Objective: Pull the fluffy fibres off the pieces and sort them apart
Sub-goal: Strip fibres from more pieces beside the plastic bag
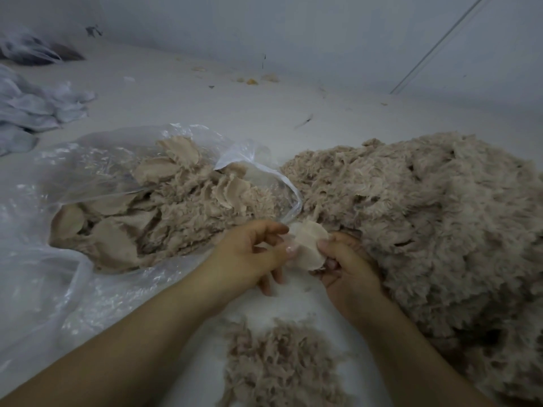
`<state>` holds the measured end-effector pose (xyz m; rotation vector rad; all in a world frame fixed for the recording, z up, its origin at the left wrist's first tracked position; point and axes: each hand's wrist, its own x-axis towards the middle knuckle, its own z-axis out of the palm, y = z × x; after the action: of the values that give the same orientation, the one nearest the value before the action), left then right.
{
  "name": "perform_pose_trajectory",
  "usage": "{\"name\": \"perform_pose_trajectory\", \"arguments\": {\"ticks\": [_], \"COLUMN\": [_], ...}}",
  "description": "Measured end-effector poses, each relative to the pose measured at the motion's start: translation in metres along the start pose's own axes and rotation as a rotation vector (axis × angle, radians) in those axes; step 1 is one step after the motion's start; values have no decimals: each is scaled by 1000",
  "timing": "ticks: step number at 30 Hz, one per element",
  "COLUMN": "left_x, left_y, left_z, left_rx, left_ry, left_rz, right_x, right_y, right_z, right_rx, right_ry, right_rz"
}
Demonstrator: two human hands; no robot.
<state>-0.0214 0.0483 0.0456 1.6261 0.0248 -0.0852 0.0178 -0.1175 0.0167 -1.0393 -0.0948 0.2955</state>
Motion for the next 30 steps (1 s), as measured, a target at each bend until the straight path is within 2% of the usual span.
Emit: {"name": "perform_pose_trajectory", "arguments": {"ticks": [4, 7, 10, 16, 20, 22, 25, 26, 28, 30], "left_x": [7, 10, 10, 14, 27, 38, 56, 62, 70, 69], "left_y": [0, -2, -6, -5, 4, 9, 16, 16, 16, 17], "left_z": [11, 6, 3, 9, -1, -9, -26, -32, -40, -38], "left_rx": [-61, -176, -164, -14, 263, 547, 851, 985, 1330, 1519], "left_ry": [43, 26, 36, 60, 119, 238, 421, 415, 384, 380], "left_rz": [60, 19, 22, 268, 451, 533, 572, 549, 385, 247], "right_x": [3, 3, 4, 2, 3, 4, 5, 5, 6, 7], "right_y": [-1, -3, -4, -6, -6, -6, -6, -6, -5, -4], "right_z": [1, 4, 6, 8, 9, 10, 9, 8, 6, 5], "right_rx": [-75, -68, -42, -151, -137, -117, -59, -44, -23, 0], "right_ry": [21, 84, 142, 125, 162, 171, 176, 172, 159, 146], "right_rz": [11, 17, 36, 58, 59, 52, 52, 52, 49, 52]}}
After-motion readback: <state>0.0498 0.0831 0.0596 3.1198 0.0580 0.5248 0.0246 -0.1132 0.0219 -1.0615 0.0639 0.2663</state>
